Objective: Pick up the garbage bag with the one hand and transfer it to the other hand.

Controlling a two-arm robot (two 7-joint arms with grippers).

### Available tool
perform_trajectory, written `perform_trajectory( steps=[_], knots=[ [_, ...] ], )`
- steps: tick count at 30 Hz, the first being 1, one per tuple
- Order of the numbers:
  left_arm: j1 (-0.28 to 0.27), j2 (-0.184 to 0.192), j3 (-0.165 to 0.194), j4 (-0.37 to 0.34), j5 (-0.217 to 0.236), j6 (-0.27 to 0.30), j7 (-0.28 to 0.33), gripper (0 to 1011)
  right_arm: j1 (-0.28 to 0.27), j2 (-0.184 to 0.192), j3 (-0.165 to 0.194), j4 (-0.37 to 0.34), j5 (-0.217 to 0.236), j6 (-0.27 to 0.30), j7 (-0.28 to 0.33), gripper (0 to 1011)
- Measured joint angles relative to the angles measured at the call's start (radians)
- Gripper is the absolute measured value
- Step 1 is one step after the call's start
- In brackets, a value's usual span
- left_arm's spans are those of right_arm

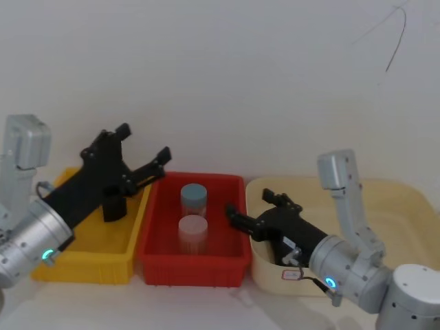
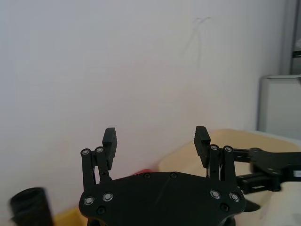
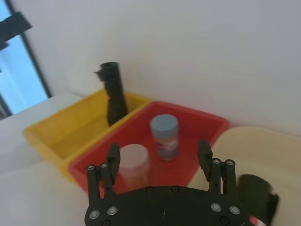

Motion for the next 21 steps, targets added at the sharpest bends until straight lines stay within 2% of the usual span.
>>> perform_trajectory(
  steps=[6,21],
  knots=[
    [0.022,0.018,-0.031,-0.014,0.010,-0.003,0.031,1000,0.026,-0.002,-0.040,0.012,-0.003,-0.003,0.040,1000],
    [0.043,0.036,-0.060,-0.027,0.019,-0.006,0.059,1000,0.099,-0.017,-0.121,0.085,-0.029,-0.013,0.086,1000]
  ],
)
